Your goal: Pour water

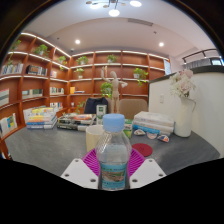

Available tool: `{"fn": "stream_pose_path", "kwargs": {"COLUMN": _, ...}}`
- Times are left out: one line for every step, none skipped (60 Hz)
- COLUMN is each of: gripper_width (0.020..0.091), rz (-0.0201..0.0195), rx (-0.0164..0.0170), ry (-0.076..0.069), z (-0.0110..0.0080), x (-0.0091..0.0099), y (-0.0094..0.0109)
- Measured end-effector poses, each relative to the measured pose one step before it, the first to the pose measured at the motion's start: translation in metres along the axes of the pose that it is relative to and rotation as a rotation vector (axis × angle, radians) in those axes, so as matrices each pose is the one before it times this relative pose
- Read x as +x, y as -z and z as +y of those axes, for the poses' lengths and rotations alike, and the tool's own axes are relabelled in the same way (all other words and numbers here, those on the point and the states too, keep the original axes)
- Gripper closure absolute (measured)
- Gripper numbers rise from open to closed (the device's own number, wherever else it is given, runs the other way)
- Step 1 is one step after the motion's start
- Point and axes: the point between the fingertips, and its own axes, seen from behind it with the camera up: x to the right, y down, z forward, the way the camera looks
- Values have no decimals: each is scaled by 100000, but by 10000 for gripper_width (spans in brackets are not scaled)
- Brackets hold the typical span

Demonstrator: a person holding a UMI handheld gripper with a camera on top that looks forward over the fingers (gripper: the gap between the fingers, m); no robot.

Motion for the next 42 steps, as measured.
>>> {"fn": "stream_pose_path", "kwargs": {"gripper_width": 800, "rz": -701, "rx": -269, "ry": 107, "z": -235, "x": 467, "y": 117}}
{"fn": "stream_pose_path", "kwargs": {"gripper_width": 800, "rz": -271, "rx": -175, "ry": 359, "z": -26, "x": 89, "y": 44}}
{"fn": "stream_pose_path", "kwargs": {"gripper_width": 800, "rz": -204, "rx": 1, "ry": 285, "z": -35, "x": 70, "y": 24}}
{"fn": "stream_pose_path", "kwargs": {"gripper_width": 801, "rz": 15, "rx": -5, "ry": -327, "z": -27, "x": 71, "y": 2}}
{"fn": "stream_pose_path", "kwargs": {"gripper_width": 800, "rz": 191, "rx": 149, "ry": -808, "z": -42, "x": 92, "y": -25}}
{"fn": "stream_pose_path", "kwargs": {"gripper_width": 800, "rz": 104, "rx": 58, "ry": -447, "z": 16, "x": 63, "y": -25}}
{"fn": "stream_pose_path", "kwargs": {"gripper_width": 801, "rz": -198, "rx": -36, "ry": 77, "z": 25, "x": -32, "y": -19}}
{"fn": "stream_pose_path", "kwargs": {"gripper_width": 800, "rz": -80, "rx": 140, "ry": 47, "z": -18, "x": 14, "y": -8}}
{"fn": "stream_pose_path", "kwargs": {"gripper_width": 800, "rz": 198, "rx": 57, "ry": -634, "z": -6, "x": 39, "y": -2}}
{"fn": "stream_pose_path", "kwargs": {"gripper_width": 801, "rz": 297, "rx": 160, "ry": -879, "z": -1, "x": 46, "y": -6}}
{"fn": "stream_pose_path", "kwargs": {"gripper_width": 801, "rz": 58, "rx": 79, "ry": -169, "z": 16, "x": -10, "y": -14}}
{"fn": "stream_pose_path", "kwargs": {"gripper_width": 801, "rz": -72, "rx": 53, "ry": 598, "z": -22, "x": -28, "y": -5}}
{"fn": "stream_pose_path", "kwargs": {"gripper_width": 801, "rz": -71, "rx": -79, "ry": 379, "z": 3, "x": -27, "y": -14}}
{"fn": "stream_pose_path", "kwargs": {"gripper_width": 801, "rz": 153, "rx": -107, "ry": -247, "z": -15, "x": 29, "y": 2}}
{"fn": "stream_pose_path", "kwargs": {"gripper_width": 801, "rz": 180, "rx": -212, "ry": -314, "z": -9, "x": 30, "y": -4}}
{"fn": "stream_pose_path", "kwargs": {"gripper_width": 801, "rz": -87, "rx": -362, "ry": 56, "z": 37, "x": -21, "y": 5}}
{"fn": "stream_pose_path", "kwargs": {"gripper_width": 801, "rz": -303, "rx": -450, "ry": 298, "z": 23, "x": -40, "y": -4}}
{"fn": "stream_pose_path", "kwargs": {"gripper_width": 801, "rz": -214, "rx": -477, "ry": 229, "z": 12, "x": -22, "y": 11}}
{"fn": "stream_pose_path", "kwargs": {"gripper_width": 801, "rz": -141, "rx": -434, "ry": 125, "z": -11, "x": 36, "y": 38}}
{"fn": "stream_pose_path", "kwargs": {"gripper_width": 801, "rz": -186, "rx": -198, "ry": 231, "z": -82, "x": 30, "y": 63}}
{"fn": "stream_pose_path", "kwargs": {"gripper_width": 801, "rz": 457, "rx": 101, "ry": 577, "z": -47, "x": -409, "y": 19}}
{"fn": "stream_pose_path", "kwargs": {"gripper_width": 802, "rz": -115, "rx": 94, "ry": 815, "z": -157, "x": 87, "y": 76}}
{"fn": "stream_pose_path", "kwargs": {"gripper_width": 802, "rz": 81, "rx": 85, "ry": 1066, "z": -203, "x": 155, "y": 57}}
{"fn": "stream_pose_path", "kwargs": {"gripper_width": 802, "rz": 282, "rx": 56, "ry": 1300, "z": -243, "x": 231, "y": 44}}
{"fn": "stream_pose_path", "kwargs": {"gripper_width": 802, "rz": 367, "rx": 36, "ry": 1547, "z": -258, "x": 263, "y": 70}}
{"fn": "stream_pose_path", "kwargs": {"gripper_width": 801, "rz": 373, "rx": 76, "ry": 1729, "z": -243, "x": 333, "y": 36}}
{"fn": "stream_pose_path", "kwargs": {"gripper_width": 801, "rz": 450, "rx": 108, "ry": 1773, "z": -63, "x": 161, "y": -5}}
{"fn": "stream_pose_path", "kwargs": {"gripper_width": 801, "rz": 139, "rx": -267, "ry": 1837, "z": -274, "x": 453, "y": 23}}
{"fn": "stream_pose_path", "kwargs": {"gripper_width": 801, "rz": 405, "rx": -415, "ry": 2119, "z": -185, "x": 389, "y": -121}}
{"fn": "stream_pose_path", "kwargs": {"gripper_width": 801, "rz": 144, "rx": -788, "ry": 2429, "z": -52, "x": 408, "y": -98}}
{"fn": "stream_pose_path", "kwargs": {"gripper_width": 801, "rz": 306, "rx": -1042, "ry": 2578, "z": 20, "x": 449, "y": -189}}
{"fn": "stream_pose_path", "kwargs": {"gripper_width": 801, "rz": 563, "rx": -1018, "ry": 2447, "z": 9, "x": 522, "y": -226}}
{"fn": "stream_pose_path", "kwargs": {"gripper_width": 801, "rz": 767, "rx": -962, "ry": 2695, "z": -7, "x": 574, "y": -280}}
{"fn": "stream_pose_path", "kwargs": {"gripper_width": 801, "rz": 677, "rx": -1046, "ry": 3467, "z": 48, "x": 496, "y": -298}}
{"fn": "stream_pose_path", "kwargs": {"gripper_width": 801, "rz": 596, "rx": -1268, "ry": 4298, "z": 141, "x": 454, "y": -338}}
{"fn": "stream_pose_path", "kwargs": {"gripper_width": 801, "rz": 1149, "rx": -911, "ry": 4564, "z": 305, "x": 198, "y": -507}}
{"fn": "stream_pose_path", "kwargs": {"gripper_width": 801, "rz": 958, "rx": -1102, "ry": 4243, "z": 32, "x": 636, "y": -328}}
{"fn": "stream_pose_path", "kwargs": {"gripper_width": 802, "rz": 1204, "rx": -728, "ry": 4175, "z": 10, "x": 541, "y": -367}}
{"fn": "stream_pose_path", "kwargs": {"gripper_width": 803, "rz": 1103, "rx": -674, "ry": 4517, "z": -6, "x": 475, "y": -412}}
{"fn": "stream_pose_path", "kwargs": {"gripper_width": 802, "rz": 946, "rx": -739, "ry": 4975, "z": 21, "x": 432, "y": -428}}
{"fn": "stream_pose_path", "kwargs": {"gripper_width": 802, "rz": 949, "rx": -762, "ry": 4895, "z": 23, "x": 410, "y": -425}}
{"fn": "stream_pose_path", "kwargs": {"gripper_width": 802, "rz": 1015, "rx": -583, "ry": 4458, "z": -24, "x": 367, "y": -415}}
